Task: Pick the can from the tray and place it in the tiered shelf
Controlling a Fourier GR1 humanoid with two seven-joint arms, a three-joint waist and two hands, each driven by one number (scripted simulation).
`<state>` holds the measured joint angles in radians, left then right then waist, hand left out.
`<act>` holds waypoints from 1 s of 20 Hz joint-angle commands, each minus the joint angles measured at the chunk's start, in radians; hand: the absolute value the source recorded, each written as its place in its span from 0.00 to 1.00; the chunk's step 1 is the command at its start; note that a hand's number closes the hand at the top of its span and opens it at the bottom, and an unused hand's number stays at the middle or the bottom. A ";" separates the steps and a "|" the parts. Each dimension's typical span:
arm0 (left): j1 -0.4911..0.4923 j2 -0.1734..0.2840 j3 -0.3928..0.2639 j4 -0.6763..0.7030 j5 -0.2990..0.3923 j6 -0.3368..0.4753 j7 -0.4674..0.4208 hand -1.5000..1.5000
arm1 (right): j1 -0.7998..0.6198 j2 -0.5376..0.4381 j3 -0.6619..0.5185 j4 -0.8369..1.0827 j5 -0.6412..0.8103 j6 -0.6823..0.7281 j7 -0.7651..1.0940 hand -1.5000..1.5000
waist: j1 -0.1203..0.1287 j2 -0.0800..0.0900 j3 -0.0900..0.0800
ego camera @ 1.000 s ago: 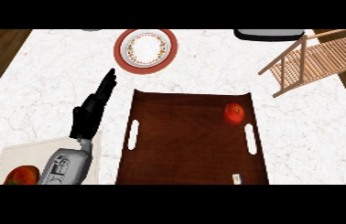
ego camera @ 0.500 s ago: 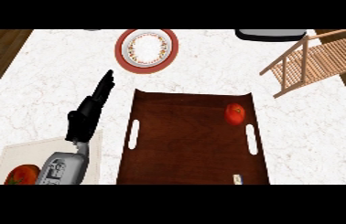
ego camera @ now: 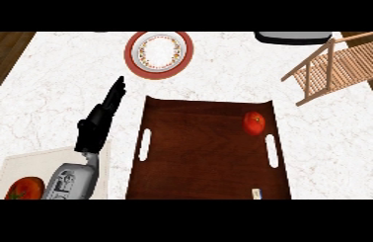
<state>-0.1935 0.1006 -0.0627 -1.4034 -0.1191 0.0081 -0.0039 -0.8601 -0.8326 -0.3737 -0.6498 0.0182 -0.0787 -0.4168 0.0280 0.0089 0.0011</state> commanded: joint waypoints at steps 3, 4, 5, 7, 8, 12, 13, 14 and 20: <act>0.037 -0.015 -0.015 -0.012 0.005 -0.017 -0.036 0.50 | -0.120 -0.067 -0.027 0.231 0.018 0.054 -0.097 1.00 | 0.014 0.005 0.000; -0.013 -0.013 -0.003 -0.032 -0.003 0.002 0.038 0.50 | -0.119 -0.024 -0.011 0.224 0.030 0.024 -0.116 1.00 | 0.003 0.001 0.000; -0.054 -0.027 -0.003 0.003 -0.004 0.008 0.039 0.50 | -0.102 -0.048 -0.035 0.274 0.022 0.047 -0.181 1.00 | 0.011 0.008 0.001; -0.016 -0.007 -0.001 -0.012 -0.010 0.002 -0.001 0.50 | -0.057 -0.089 0.059 0.252 0.150 -0.111 -0.054 1.00 | 0.014 0.010 -0.001; -0.044 -0.028 -0.021 -0.030 -0.008 0.002 0.058 0.50 | -0.091 -0.092 0.050 0.278 0.154 -0.159 -0.016 1.00 | 0.018 0.009 0.000; -0.004 0.012 0.012 -0.042 0.022 -0.038 0.042 0.50 | -0.099 -0.074 0.030 0.360 0.155 -0.206 -0.015 0.00 | 0.014 0.005 0.001; -0.031 -0.010 0.006 -0.031 0.005 -0.009 0.049 0.50 | -0.105 -0.087 0.028 0.363 0.154 -0.188 -0.026 0.00 | 0.005 0.003 0.000; 0.022 -0.038 -0.037 -0.032 -0.038 0.021 0.007 0.50 | -0.083 -0.074 0.001 0.392 0.137 -0.212 -0.076 0.00 | 0.013 0.007 0.001; -0.004 -0.025 -0.016 -0.044 -0.030 0.015 0.036 0.50 | -0.129 -0.113 -0.066 0.433 0.062 -0.051 -0.059 0.00 | 0.010 0.005 0.002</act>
<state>-0.2055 0.0845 -0.0707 -1.4392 -0.1339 0.0085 0.0313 -0.9779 -0.9396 -0.4048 -0.2497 0.1126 -0.1739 -0.4725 0.0377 0.0142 0.0025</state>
